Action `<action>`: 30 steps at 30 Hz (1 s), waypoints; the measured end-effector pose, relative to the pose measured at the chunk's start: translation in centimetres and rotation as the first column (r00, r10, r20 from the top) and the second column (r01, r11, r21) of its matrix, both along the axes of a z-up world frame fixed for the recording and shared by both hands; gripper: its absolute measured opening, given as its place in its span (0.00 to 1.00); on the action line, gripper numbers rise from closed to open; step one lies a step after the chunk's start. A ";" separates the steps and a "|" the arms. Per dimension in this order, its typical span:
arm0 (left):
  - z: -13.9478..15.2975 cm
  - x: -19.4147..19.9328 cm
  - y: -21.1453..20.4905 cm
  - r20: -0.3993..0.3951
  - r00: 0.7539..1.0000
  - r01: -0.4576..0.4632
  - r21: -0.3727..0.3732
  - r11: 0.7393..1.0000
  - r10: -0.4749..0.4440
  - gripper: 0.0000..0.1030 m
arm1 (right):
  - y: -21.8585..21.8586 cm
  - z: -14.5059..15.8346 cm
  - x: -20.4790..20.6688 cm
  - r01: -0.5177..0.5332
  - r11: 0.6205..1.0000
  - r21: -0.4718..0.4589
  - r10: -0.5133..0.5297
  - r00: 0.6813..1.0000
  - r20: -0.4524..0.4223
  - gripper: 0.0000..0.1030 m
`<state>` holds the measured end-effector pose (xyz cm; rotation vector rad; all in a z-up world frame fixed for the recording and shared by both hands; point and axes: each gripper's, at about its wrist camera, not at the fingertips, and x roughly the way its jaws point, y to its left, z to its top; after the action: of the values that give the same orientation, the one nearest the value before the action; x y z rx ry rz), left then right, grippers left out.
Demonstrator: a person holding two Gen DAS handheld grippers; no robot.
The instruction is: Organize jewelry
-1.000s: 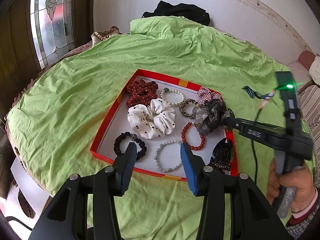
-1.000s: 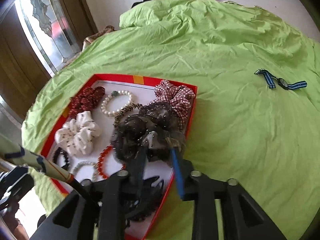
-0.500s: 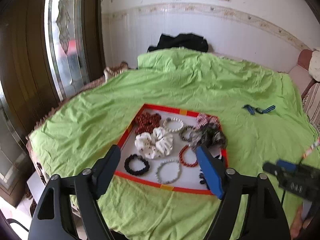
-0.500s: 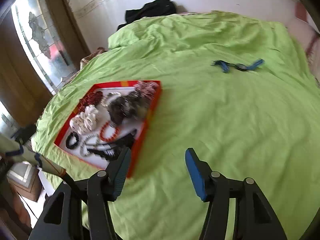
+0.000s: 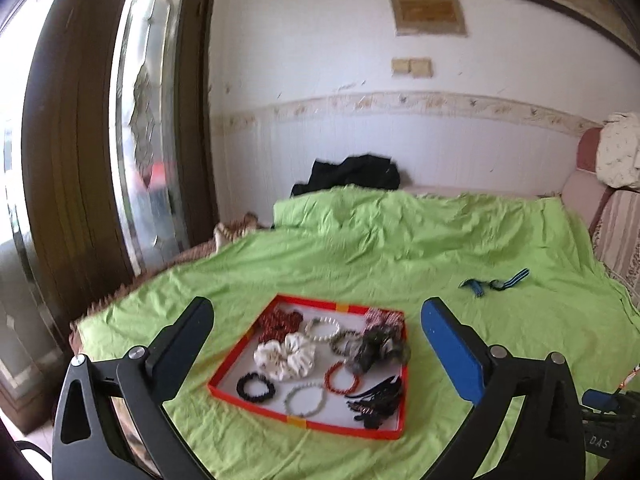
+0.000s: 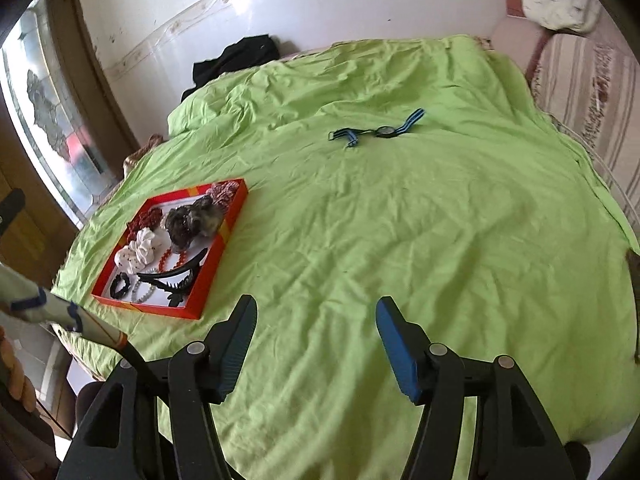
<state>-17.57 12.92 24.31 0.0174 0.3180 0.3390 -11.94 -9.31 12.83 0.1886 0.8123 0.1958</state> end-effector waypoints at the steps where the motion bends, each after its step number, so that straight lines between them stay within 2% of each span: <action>1: 0.2 -0.1 -0.3 0.002 1.000 0.004 0.005 1.000 -0.004 1.00 | -0.1 0.1 -0.2 0.004 1.000 0.003 -0.004 1.000 0.003 0.66; 8: 1.2 -1.5 -1.4 0.033 0.999 0.017 0.023 1.000 -0.018 1.00 | -0.4 0.1 -1.2 0.008 1.000 0.021 -0.008 1.000 0.010 0.66; 10: 1.0 -1.4 -1.4 0.006 1.000 0.022 0.011 1.000 -0.022 1.00 | 0.0 0.2 -1.5 0.002 1.000 0.016 -0.002 1.000 0.013 0.67; 14: -0.1 -0.5 -1.1 -0.095 0.991 0.092 -0.053 0.994 -0.096 1.00 | 1.1 0.1 -1.8 -0.019 1.000 0.007 0.019 1.000 0.010 0.67; 25: -2.5 -0.7 1.8 -0.181 0.983 0.023 -0.072 0.997 -0.036 1.00 | 5.4 -1.4 -1.6 -0.080 0.997 -0.020 0.079 0.996 -0.045 0.68; 30: -4.6 -1.3 4.6 -0.247 0.969 -0.055 -0.093 0.994 0.030 1.00 | 7.6 -2.0 -1.4 -0.105 0.993 -0.061 0.102 0.993 -0.053 0.71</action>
<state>-18.82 17.55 19.75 -0.0455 0.5809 0.3642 -13.33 -1.75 10.84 0.0919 0.8779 0.2635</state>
